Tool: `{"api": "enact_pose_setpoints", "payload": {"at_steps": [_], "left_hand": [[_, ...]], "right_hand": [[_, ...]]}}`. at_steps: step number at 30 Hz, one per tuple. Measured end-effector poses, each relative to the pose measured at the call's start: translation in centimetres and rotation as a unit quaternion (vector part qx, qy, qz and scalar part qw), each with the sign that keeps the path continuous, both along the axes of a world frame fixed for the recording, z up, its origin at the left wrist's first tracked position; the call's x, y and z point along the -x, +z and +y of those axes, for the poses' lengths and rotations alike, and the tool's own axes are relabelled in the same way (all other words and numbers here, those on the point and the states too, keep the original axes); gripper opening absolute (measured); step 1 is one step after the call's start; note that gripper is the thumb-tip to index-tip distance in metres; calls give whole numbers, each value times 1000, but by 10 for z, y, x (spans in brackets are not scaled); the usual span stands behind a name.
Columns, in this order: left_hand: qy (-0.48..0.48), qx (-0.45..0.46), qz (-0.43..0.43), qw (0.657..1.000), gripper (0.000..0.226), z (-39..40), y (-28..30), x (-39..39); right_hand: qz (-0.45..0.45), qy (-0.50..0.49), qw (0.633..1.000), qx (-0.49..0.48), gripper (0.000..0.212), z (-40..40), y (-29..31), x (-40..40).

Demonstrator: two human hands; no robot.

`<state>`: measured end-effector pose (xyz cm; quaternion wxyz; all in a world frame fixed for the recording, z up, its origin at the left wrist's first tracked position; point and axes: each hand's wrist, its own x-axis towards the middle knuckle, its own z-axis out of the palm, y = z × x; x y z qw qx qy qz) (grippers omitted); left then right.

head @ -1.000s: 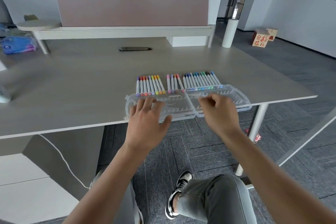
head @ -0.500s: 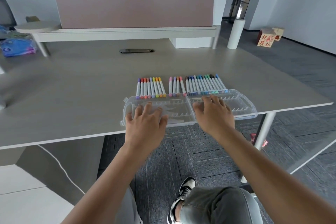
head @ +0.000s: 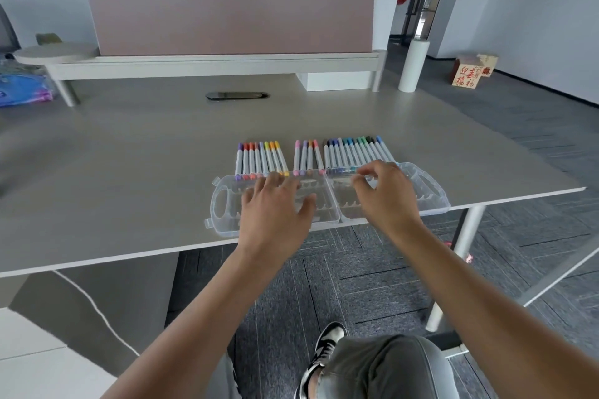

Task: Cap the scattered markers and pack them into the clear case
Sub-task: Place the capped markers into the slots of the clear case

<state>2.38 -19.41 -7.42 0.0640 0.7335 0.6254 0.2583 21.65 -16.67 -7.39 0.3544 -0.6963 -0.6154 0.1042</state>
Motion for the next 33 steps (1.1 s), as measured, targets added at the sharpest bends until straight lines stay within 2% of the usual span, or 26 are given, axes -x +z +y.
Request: {"api": "enact_pose_setpoints", "payload": {"at_steps": [4,11,16,21,33], "left_hand": [[-20,30,-87,996,34,25,15,-11],[-36,63,-119,990,24,98,34,-45],[-35,83,-129,987,23,132,32,-58],[-25,87,-149,985,19,146,33,-50],[-10,98,-124,987,13,180,20,-41]], "right_hand": [[12,-22,1000,0,15,18,10,-11],[-57,-77,994,53,12,76,17,-54],[-102,-113,984,91,22,127,21,-75],[-128,-85,980,126,12,163,25,-79],[-211,-80,954,199,25,193,32,-68]]}}
